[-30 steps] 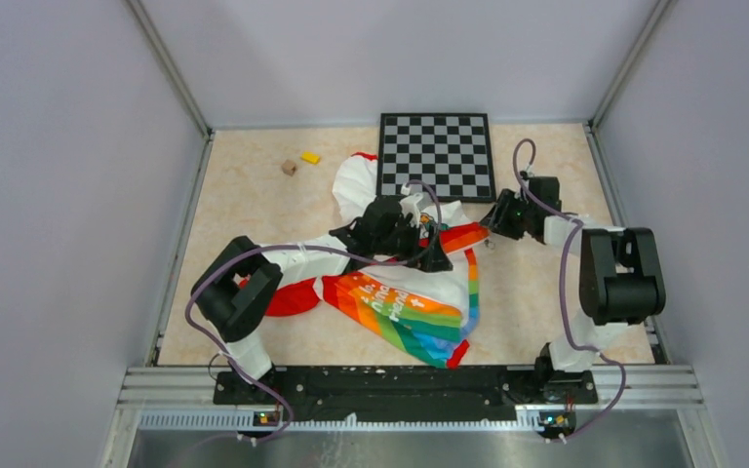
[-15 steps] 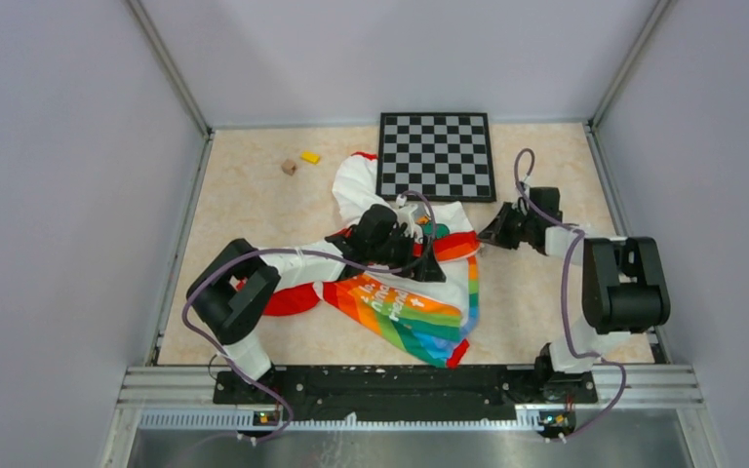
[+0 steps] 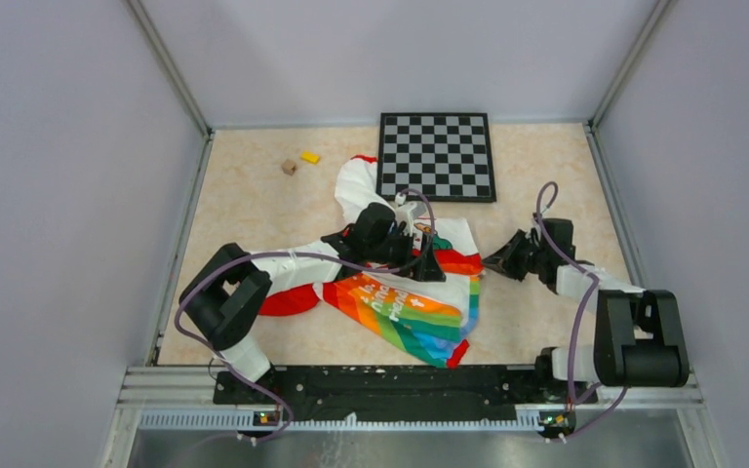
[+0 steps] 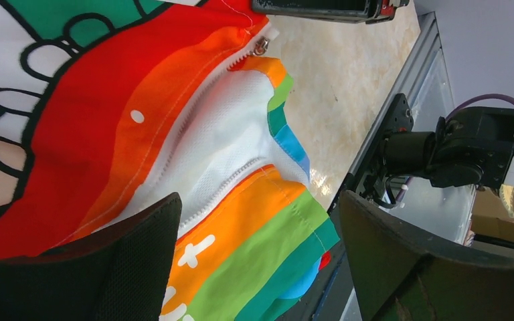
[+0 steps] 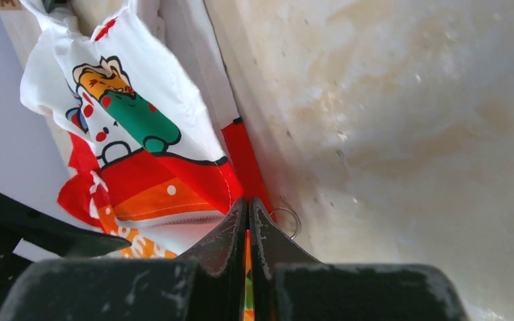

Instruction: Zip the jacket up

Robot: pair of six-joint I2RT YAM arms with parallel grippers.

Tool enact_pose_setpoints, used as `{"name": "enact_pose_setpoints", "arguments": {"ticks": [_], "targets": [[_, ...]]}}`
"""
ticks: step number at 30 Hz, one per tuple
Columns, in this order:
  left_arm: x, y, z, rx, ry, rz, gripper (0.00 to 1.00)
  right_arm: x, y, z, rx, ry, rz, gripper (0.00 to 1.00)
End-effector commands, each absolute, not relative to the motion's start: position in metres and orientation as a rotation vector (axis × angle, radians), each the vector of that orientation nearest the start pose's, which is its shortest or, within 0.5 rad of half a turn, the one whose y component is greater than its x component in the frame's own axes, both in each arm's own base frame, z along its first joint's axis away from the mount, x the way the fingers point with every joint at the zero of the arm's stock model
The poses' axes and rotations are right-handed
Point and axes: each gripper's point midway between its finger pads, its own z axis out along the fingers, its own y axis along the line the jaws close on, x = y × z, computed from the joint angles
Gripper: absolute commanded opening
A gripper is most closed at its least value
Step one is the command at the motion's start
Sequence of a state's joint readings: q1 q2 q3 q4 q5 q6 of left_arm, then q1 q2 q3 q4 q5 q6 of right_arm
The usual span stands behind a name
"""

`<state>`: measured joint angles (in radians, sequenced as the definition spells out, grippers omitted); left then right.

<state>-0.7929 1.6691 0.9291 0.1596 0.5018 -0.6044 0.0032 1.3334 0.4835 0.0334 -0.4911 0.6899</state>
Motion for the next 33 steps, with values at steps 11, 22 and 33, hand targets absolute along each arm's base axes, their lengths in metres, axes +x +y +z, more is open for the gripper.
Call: {"name": "enact_pose_setpoints", "arguments": {"ticks": [11, 22, 33], "targets": [[0.24, -0.377, 0.153, 0.511, 2.203, -1.233, 0.89, 0.288, 0.124, 0.143, 0.265, 2.1, 1.174, 0.0], [0.255, -0.357, 0.179, 0.351, 2.106, -1.145, 0.93, 0.264, 0.164, 0.181, 0.454, 1.958, 1.485, 0.0], [0.235, -0.372, 0.164, 0.454, 2.174, -1.267, 0.93, 0.28, 0.098, 0.051, 0.521, 2.304, 0.887, 0.0]]}}
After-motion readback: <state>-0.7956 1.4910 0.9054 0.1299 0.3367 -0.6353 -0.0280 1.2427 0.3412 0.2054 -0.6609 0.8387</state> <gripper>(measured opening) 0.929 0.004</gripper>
